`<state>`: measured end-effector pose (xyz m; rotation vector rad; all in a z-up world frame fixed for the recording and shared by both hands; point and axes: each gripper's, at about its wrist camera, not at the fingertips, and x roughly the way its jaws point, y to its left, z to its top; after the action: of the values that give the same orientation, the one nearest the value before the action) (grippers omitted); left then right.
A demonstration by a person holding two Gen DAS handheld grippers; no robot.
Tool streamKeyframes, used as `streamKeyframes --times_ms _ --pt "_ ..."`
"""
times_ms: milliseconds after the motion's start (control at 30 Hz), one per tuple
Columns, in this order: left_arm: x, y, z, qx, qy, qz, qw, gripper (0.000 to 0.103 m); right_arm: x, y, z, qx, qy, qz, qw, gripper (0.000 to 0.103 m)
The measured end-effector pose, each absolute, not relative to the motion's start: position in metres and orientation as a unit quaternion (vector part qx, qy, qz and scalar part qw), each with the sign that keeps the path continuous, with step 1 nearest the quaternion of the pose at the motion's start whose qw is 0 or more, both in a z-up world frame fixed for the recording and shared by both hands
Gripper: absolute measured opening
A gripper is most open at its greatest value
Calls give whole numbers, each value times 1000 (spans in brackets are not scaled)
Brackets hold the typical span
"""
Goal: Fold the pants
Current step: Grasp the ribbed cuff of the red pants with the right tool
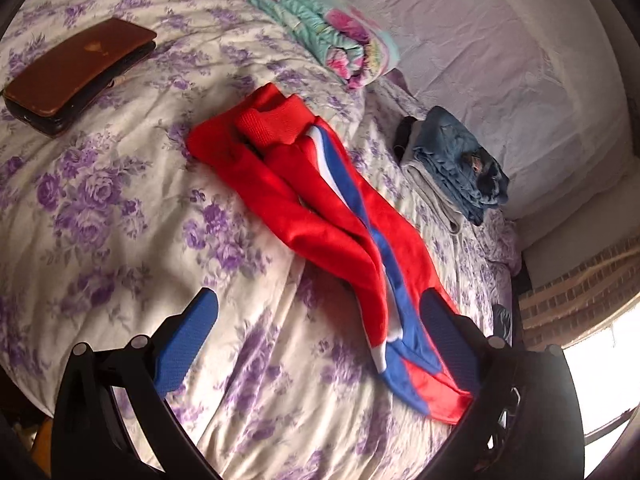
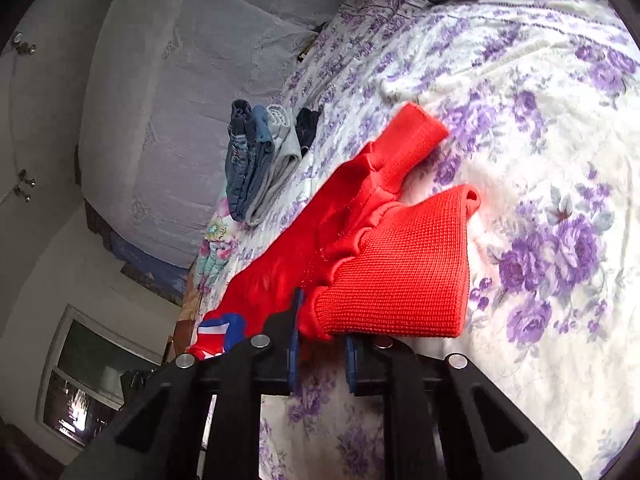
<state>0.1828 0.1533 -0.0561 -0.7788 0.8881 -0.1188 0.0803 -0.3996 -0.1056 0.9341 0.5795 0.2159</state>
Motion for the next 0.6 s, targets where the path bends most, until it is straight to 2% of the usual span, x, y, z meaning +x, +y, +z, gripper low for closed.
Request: streamKeyframes --times_ms 167,367,433,500,600 --pt "209 159 -68 -380 438 -30 814 98 72 -401 -84 427 245 101 865 17" --pt "216 160 -72 -366 413 -21 834 98 57 -428 -77 439 217 85 868 16" --pt "211 164 -74 -369 397 -25 840 95 52 -441 -83 451 216 75 863 16" --pt "207 165 -74 -363 392 -19 845 83 51 -450 -93 462 227 71 855 16" --pt "201 160 -73 -341 394 -22 853 77 55 -457 -110 485 240 76 837 16"
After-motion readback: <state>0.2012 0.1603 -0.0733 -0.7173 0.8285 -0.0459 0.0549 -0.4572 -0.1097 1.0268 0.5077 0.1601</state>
